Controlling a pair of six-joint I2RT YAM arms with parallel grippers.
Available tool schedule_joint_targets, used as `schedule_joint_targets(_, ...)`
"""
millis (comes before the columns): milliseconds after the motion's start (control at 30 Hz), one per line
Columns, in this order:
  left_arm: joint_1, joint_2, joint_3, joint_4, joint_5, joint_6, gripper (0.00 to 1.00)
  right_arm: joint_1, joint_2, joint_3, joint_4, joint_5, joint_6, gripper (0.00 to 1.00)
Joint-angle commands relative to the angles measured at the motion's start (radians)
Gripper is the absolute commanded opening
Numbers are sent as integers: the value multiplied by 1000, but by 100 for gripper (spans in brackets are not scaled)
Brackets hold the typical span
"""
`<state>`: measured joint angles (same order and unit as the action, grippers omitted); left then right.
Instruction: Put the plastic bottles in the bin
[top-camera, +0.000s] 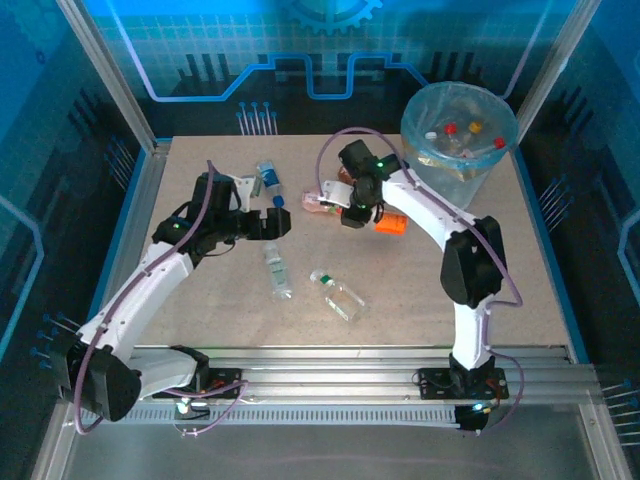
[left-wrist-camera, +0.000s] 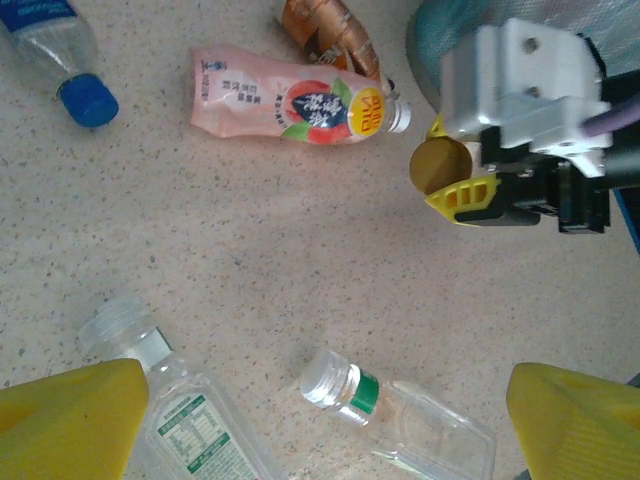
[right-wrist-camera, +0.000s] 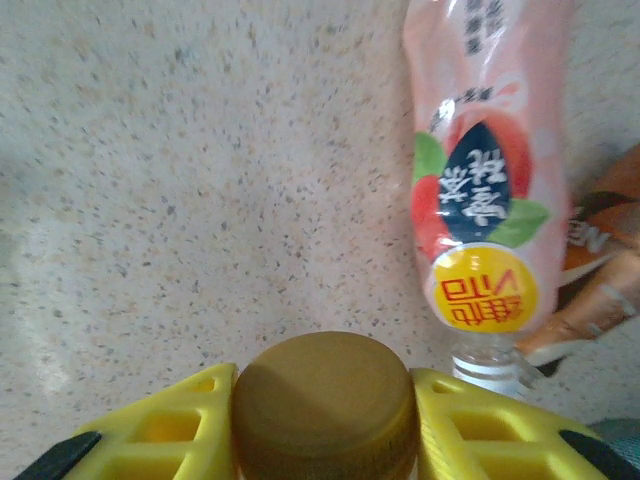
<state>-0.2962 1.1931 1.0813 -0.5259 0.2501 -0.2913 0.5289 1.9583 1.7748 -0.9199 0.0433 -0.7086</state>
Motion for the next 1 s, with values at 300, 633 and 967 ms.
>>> schedule_joint_targets(300, 3, 41, 168, 82, 142, -110, 90, -29, -233, 224, 77, -151, 310, 29)
schedule_joint_targets(633, -124, 153, 323, 123, 159, -120, 89, -219, -323, 274, 388, 123, 668, 26)
schedule_joint_targets(967, -169, 167, 317, 137, 150, -126, 89, -315, -157, 325, 464, 353, 717, 28)
